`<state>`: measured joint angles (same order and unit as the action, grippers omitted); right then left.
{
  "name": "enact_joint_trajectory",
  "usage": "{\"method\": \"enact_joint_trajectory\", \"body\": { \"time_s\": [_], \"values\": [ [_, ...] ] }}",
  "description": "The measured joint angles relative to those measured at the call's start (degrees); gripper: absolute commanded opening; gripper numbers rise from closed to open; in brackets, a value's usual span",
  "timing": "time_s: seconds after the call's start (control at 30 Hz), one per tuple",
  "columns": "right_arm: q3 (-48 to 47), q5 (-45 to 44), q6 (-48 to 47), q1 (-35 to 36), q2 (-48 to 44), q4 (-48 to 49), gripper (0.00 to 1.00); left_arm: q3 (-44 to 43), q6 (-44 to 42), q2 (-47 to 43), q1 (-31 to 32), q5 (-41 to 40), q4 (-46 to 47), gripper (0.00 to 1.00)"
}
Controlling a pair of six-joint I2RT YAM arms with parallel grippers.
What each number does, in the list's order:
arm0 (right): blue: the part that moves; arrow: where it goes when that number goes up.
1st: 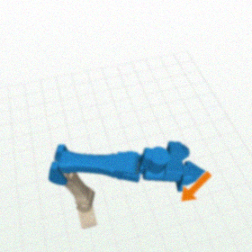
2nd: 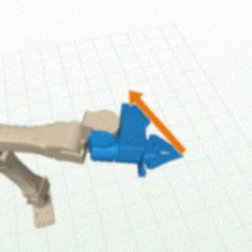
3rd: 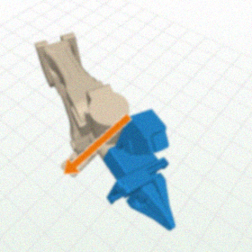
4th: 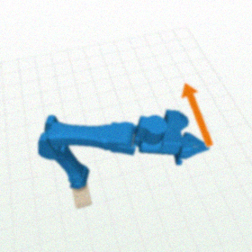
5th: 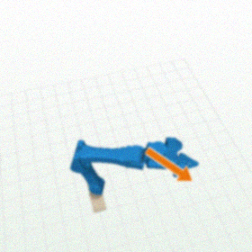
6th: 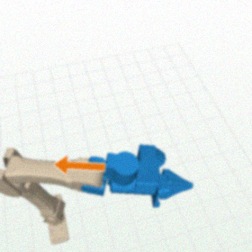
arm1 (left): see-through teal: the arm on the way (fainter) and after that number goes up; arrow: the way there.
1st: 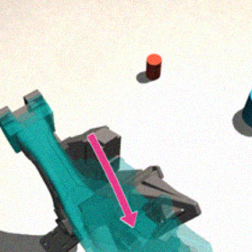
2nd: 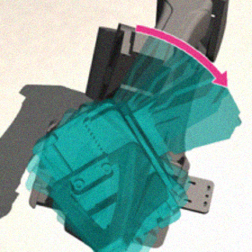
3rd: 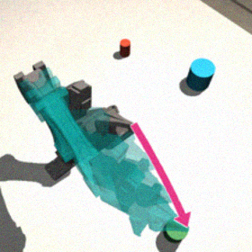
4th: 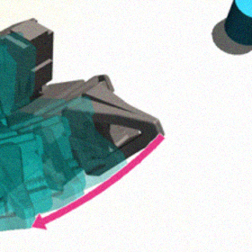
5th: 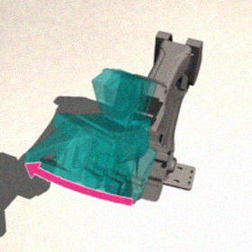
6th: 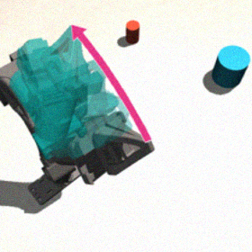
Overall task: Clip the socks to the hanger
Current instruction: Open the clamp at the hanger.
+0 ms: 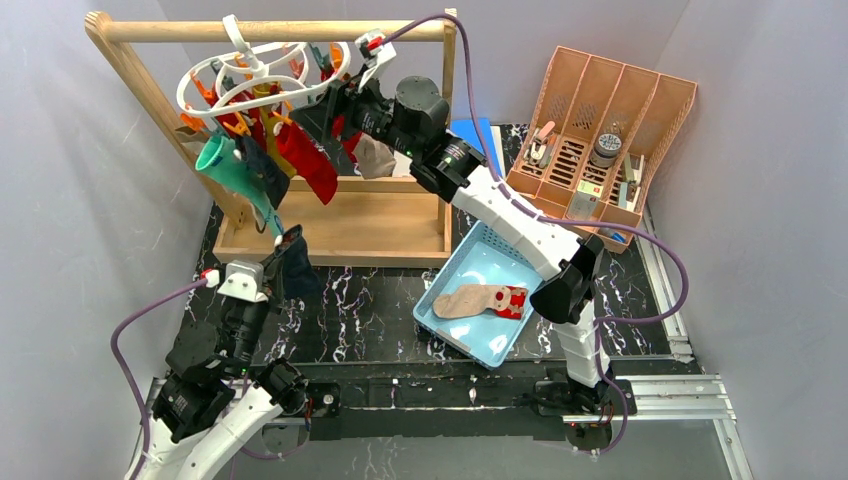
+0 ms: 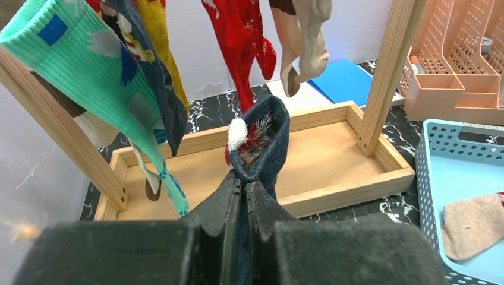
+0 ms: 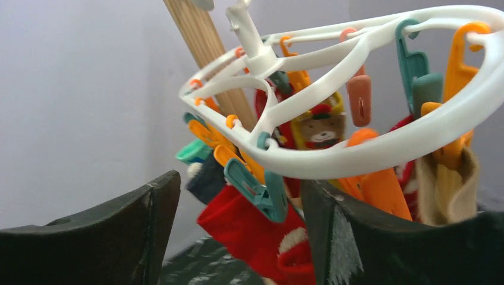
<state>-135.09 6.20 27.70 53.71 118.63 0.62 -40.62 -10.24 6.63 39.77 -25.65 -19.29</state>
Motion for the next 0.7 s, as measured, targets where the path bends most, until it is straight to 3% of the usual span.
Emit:
{"method": "enact_joint_trajectory", "body": {
  "time_s": [0.13, 0.27, 0.7],
  "values": [
    [4.4, -0.3, -13.3, 0.3, -0.8, 2.6, 0.85, 0.0, -0.2, 0.0, 0.0, 0.1, 0.0, 0.0],
    [9.8, -1.1, -20.7, 1.2, -1.8, 4.3, 0.86, 0.0, -0.3, 0.0, 0.0, 0.2, 0.0, 0.0],
    [10.8, -2.0, -27.7, 1.9, -2.0, 7.3, 0.8, 0.2, -0.7, 0.0, 0.0, 0.6, 0.0, 0.0]
  ]
}}
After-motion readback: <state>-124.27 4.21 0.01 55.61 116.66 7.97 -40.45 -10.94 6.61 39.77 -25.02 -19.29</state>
